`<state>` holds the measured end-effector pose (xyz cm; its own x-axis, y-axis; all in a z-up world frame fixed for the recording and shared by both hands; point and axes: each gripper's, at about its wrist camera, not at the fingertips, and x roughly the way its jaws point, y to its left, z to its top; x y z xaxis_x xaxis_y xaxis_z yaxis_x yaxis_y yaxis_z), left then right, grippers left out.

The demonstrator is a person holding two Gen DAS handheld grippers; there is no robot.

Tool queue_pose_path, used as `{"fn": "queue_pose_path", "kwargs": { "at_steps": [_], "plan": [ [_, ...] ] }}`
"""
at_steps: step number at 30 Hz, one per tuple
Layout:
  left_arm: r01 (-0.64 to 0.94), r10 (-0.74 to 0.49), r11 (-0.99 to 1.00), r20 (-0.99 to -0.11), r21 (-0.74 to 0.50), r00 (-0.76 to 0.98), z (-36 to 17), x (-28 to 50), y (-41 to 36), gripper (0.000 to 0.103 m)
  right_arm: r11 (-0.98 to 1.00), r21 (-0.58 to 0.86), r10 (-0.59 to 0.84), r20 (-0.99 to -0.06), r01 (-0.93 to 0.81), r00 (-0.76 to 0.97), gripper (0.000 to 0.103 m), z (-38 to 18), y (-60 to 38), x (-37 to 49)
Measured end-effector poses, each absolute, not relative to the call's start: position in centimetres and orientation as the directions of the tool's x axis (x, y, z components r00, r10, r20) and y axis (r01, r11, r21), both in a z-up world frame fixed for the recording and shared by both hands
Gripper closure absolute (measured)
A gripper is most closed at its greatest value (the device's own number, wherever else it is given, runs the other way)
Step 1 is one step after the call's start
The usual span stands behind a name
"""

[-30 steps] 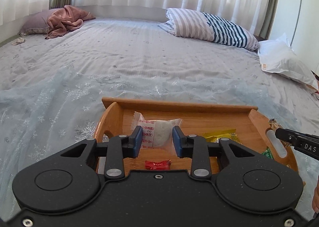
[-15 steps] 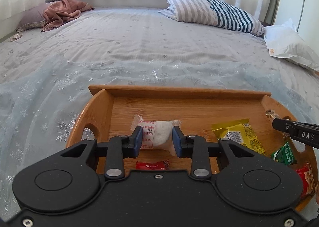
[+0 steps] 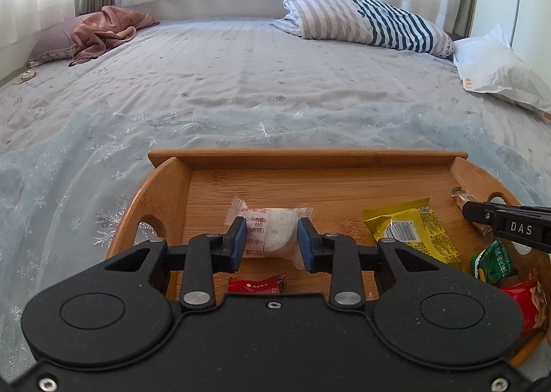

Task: Organize snacks
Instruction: 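Carry the white pack and beige stick onto the tray and open both tools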

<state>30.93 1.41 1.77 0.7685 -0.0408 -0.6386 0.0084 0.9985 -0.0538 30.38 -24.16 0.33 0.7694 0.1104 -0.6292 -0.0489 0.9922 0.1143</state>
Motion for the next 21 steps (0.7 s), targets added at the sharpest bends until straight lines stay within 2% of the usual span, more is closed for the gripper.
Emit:
{"fn": "queue_pose_path", "kwargs": {
  "at_steps": [9,10,11,12,19,21],
  "plan": [
    [0.013,-0.035,0.999,-0.635,-0.039,0.772,1.8,30.8,1.1,0.073,0.993,0.109,0.110,-0.633,-0.053,0.766,0.075,0.2,-24.1,30.6],
    [0.013,-0.034,0.999,-0.636,-0.038,0.771,1.8,30.8,1.1,0.072,0.993,0.108,0.110,-0.632,-0.053,0.767,0.071,0.3,-24.1,30.5],
    [0.012,-0.033,0.999,-0.638,-0.037,0.770,1.8,30.8,1.1,0.072,0.993,0.107,0.108,-0.629,-0.052,0.770,0.061,0.3,-24.1,30.5],
    [0.012,-0.031,0.999,-0.639,-0.033,0.769,1.8,30.8,1.0,0.071,0.993,0.108,0.108,-0.625,-0.051,0.773,0.055,0.4,-24.1,30.3],
    [0.021,-0.022,1.000,-0.621,-0.009,0.783,2.9,29.1,1.1,0.041,0.991,0.117,0.122,-0.596,-0.065,0.794,0.045,1.6,-24.5,28.8],
    [0.024,-0.024,1.000,-0.612,-0.007,0.791,3.3,28.3,1.3,0.036,0.990,0.120,0.128,-0.584,-0.071,0.801,0.042,2.0,-24.6,28.1]
  ]
}}
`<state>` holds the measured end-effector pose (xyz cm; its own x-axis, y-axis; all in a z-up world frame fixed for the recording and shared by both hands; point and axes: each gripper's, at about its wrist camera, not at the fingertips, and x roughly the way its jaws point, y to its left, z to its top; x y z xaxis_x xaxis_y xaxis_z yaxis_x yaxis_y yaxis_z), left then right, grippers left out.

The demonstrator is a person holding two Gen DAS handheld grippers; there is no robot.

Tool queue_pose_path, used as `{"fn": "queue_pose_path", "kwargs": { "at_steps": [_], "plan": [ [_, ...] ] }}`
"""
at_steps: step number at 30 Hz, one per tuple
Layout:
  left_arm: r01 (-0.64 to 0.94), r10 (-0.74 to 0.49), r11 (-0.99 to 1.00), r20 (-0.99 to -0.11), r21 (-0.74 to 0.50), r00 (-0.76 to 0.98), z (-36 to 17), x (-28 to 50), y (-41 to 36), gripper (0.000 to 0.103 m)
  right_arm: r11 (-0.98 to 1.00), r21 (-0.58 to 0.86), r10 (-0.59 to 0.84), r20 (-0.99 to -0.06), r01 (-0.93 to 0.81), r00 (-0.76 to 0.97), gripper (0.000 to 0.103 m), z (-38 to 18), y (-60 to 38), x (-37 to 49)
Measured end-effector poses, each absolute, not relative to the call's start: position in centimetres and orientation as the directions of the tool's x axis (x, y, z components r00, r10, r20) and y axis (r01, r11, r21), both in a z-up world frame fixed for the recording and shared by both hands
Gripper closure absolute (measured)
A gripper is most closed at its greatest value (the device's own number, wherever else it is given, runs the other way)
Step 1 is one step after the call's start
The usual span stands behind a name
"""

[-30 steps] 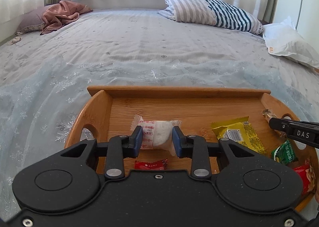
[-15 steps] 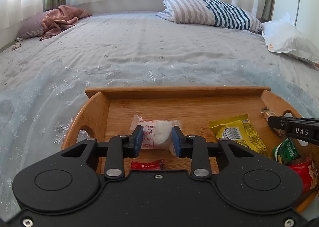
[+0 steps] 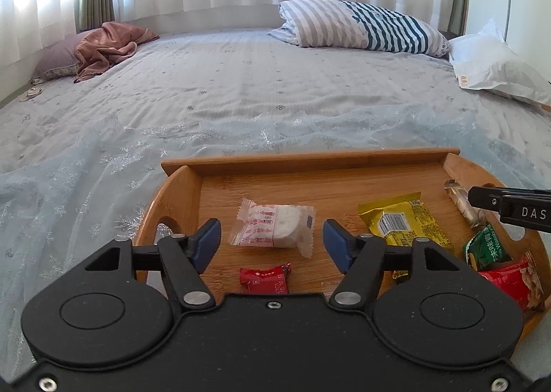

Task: Organize snacks
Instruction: 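Carry the white pack and beige stick onto the tray and open both tools, then move both tools back over the remaining snack pile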

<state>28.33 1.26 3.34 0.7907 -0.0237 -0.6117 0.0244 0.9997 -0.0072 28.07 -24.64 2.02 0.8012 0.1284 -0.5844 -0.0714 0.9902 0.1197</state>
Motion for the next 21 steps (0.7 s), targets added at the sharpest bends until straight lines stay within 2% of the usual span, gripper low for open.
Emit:
{"fn": "queue_pose_path", "kwargs": {
  "at_steps": [2,7,11,21],
  "plan": [
    [0.036,-0.031,0.999,-0.605,-0.004,0.796,3.8,27.3,1.3,0.028,0.989,0.125,0.139,-0.571,-0.082,0.809,0.040,2.5,-24.8,27.2],
    [0.068,-0.043,0.997,-0.591,0.021,0.806,4.6,24.4,1.0,0.024,0.988,0.104,0.153,-0.539,-0.115,0.828,0.034,3.3,-24.8,24.6],
    [0.088,-0.075,0.996,-0.587,-0.005,0.806,4.9,22.1,0.9,0.022,0.985,0.092,0.170,-0.514,-0.143,0.841,0.027,3.7,-24.6,22.1],
    [0.104,-0.085,0.995,-0.573,0.000,0.815,5.0,16.5,0.7,0.018,0.979,0.079,0.205,-0.465,-0.190,0.861,0.019,4.1,-24.0,17.6]
  ]
}}
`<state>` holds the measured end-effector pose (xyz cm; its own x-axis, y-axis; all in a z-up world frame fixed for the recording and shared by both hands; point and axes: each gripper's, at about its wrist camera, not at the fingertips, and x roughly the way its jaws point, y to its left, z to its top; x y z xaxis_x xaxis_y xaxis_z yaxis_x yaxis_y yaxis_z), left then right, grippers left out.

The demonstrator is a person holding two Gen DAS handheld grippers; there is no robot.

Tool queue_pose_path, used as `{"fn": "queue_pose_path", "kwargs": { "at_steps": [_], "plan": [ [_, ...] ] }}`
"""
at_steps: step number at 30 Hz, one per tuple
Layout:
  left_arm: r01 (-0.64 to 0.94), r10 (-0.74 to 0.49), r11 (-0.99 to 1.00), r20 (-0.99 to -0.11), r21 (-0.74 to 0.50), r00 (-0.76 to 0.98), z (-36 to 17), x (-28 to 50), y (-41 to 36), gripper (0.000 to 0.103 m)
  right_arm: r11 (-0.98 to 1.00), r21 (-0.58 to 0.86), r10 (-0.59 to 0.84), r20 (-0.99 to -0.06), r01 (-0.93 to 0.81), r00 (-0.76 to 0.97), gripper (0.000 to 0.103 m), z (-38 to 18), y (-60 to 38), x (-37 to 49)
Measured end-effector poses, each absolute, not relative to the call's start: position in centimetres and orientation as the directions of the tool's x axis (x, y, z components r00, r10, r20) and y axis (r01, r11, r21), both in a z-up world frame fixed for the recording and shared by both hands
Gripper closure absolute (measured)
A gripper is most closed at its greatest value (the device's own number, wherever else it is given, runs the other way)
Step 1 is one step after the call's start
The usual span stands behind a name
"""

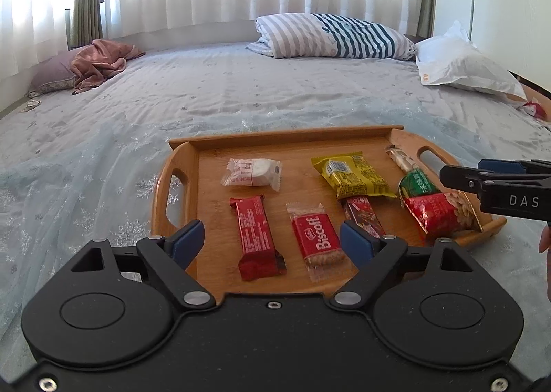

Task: Organize snacks
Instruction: 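Move both tools back over the remaining snack pile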

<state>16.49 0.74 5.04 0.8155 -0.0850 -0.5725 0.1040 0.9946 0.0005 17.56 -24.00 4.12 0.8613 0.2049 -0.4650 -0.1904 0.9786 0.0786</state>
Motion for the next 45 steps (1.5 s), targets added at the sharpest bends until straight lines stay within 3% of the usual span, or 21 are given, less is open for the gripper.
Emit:
{"fn": "queue_pose_path", "kwargs": {
  "at_steps": [40,42,43,45],
  "plan": [
    [0.174,-0.174,0.983,-0.617,-0.060,0.767,2.3,5.3,-0.5,0.015,0.964,-0.073,0.198,-0.448,-0.256,0.872,0.010,-1.7,-21.8,8.6],
    [0.200,-0.193,0.978,-0.619,-0.060,0.761,2.2,5.0,-0.9,0.027,0.958,-0.095,0.202,-0.446,-0.270,0.872,0.009,-2.1,-21.5,8.4],
    [0.209,-0.202,0.976,-0.625,-0.063,0.754,2.2,4.9,-1.1,0.039,0.955,-0.102,0.207,-0.446,-0.279,0.871,0.009,-2.2,-21.4,8.3],
    [0.229,-0.229,0.970,-0.642,-0.085,0.732,1.9,4.9,-1.3,0.046,0.952,-0.108,0.212,-0.445,-0.288,0.870,0.009,-2.4,-21.2,8.2]
  ]
}}
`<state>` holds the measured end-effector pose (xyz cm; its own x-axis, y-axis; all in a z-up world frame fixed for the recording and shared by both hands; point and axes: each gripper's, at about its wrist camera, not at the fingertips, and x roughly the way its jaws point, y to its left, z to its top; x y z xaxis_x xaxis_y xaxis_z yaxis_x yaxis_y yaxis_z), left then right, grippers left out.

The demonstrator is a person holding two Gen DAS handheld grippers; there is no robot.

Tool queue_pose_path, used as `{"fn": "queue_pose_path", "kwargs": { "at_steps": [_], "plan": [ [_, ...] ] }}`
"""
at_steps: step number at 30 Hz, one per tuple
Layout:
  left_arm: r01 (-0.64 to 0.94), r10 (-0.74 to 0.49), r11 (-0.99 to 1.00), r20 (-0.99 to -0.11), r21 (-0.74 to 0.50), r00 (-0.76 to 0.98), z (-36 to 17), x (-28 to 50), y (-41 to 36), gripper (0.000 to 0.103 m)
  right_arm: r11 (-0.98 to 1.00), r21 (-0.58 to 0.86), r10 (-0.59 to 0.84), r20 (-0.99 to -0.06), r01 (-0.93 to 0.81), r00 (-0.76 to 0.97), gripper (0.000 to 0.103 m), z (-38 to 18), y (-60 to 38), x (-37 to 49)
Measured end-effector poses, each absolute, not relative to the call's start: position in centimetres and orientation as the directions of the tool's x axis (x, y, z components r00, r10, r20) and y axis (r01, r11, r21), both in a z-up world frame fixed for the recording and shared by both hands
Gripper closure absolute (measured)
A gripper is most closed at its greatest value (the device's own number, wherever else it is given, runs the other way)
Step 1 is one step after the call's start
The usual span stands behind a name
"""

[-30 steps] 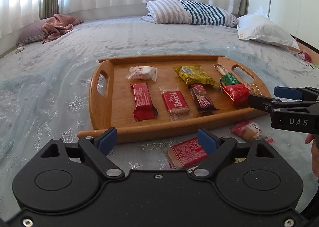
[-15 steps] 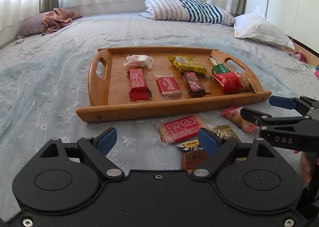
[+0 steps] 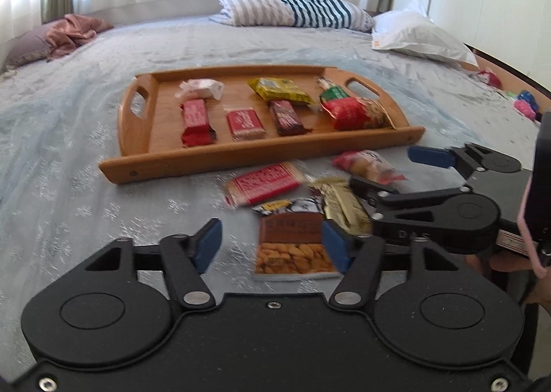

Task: Organize snacks
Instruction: 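Move both tools back over the remaining snack pile, then grasp the peanut pack with the left tool while the right tool grasps the white-red pack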

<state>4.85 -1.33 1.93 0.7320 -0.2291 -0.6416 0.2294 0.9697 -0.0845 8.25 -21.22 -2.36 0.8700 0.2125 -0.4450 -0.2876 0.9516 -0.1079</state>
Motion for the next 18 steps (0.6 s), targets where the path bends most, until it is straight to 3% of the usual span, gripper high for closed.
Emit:
{"fn": "queue_pose_path", "kwargs": {
  "at_steps": [18],
  "plan": [
    [0.256,-0.250,0.963,-0.647,-0.088,0.720,0.8,5.5,-2.8,0.057,0.955,-0.028,0.252,-0.459,-0.297,0.852,0.009,-2.8,-22.2,8.8]
  ]
}}
